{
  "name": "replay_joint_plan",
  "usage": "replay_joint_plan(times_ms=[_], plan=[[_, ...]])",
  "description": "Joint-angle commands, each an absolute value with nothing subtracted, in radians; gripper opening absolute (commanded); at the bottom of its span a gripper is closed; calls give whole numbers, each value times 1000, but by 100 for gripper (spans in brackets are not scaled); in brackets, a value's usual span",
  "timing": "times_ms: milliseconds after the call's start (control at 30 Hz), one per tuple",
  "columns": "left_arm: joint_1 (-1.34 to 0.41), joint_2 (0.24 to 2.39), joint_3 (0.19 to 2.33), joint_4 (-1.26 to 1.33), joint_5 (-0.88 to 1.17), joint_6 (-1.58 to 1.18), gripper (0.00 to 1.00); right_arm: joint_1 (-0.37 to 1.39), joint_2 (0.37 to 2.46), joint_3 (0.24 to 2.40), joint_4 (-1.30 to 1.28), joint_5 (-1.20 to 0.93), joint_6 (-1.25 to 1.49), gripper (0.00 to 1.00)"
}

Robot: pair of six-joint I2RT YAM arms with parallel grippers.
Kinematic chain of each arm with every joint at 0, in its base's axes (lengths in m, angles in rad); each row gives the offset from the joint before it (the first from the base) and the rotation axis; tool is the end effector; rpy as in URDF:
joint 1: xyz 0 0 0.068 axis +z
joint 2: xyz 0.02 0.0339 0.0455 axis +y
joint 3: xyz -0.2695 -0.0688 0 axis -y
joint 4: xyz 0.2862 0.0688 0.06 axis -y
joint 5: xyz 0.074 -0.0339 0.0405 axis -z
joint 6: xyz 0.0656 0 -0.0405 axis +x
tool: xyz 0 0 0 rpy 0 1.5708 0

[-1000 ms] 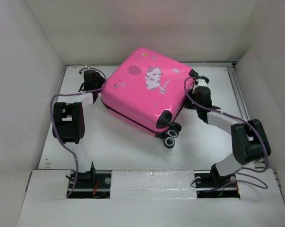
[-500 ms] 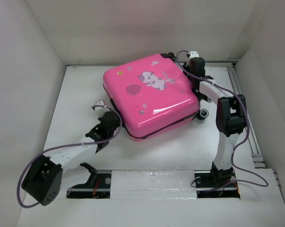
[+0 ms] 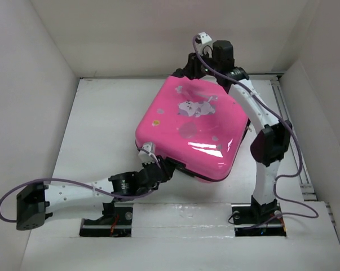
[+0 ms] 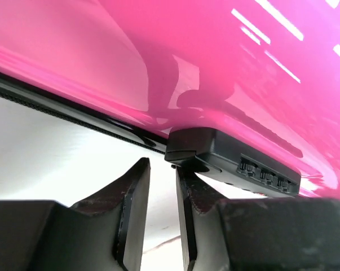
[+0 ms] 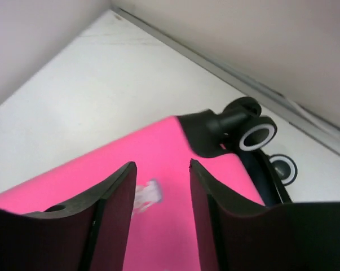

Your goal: Pack the luggage

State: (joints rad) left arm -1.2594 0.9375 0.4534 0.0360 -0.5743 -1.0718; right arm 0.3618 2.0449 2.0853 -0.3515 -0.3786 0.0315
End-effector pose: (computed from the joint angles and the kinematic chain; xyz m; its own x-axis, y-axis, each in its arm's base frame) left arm 0.1130 -0.2347 0.1947 -0.6336 -0.4377 -0.6380 0.1941 0.7083 -0.6787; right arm 0.5105 0.2191 0.3835 -0.3069 -0.0849 -0.9480 -0.6486 0.7475 0.1431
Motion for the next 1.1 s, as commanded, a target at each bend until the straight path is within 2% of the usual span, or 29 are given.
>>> replay_joint_plan(times_ms=[0,33,100,133,167,233,267,300,333,367,400,500,600,667,700,733,800,967,1067], plan=[[-1261,904,520,-63,-672,-1043,22,324,1877,2059,-363,-434,32,49],[-1261,904,534,-77,-681,-1031,22,324,1835,2024,-350,-434,22,52],[-1261,893,534,-54,-672,-997,23,324,1717,1780,-269,-410,21,56],[-1261,893,525,-37,-654,-982,23,324,1565,1667,-215,-390,43,56],[-1261,893,509,-16,-641,-982,23,324,1483,1427,-95,-321,60,56],[-1261,906,486,18,-630,-982,25,311,1252,1211,-10,-185,140,47],[-1261,917,468,55,-609,-982,25,272,1188,1122,21,-38,179,41],[-1261,926,459,80,-597,-967,25,249,1136,979,21,22,204,30],[-1261,949,459,113,-582,-956,25,195,1062,926,21,144,250,24],[-1261,950,459,114,-581,-956,25,195,1042,886,21,146,271,19],[-1261,975,459,126,-566,-945,25,119,1042,840,-9,223,293,16],[-1261,1020,468,156,-542,-916,25,-16,1080,812,-44,209,388,15],[-1261,1032,468,208,-509,-902,25,-46,1147,763,0,180,430,15],[-1261,1045,468,236,-497,-902,25,-46,1215,750,116,56,430,19],[-1261,1045,457,250,-497,-891,25,-46,1320,770,127,-12,413,19],[-1261,1057,457,259,-497,-891,25,-11,1375,799,136,-126,413,19],[-1261,1066,457,259,-497,-891,25,50,1472,882,182,-219,384,17],[-1261,1048,448,250,-554,-904,25,285,1696,1121,177,-328,302,17],[-1261,1048,448,250,-612,-904,25,313,1782,1282,132,-339,302,19]])
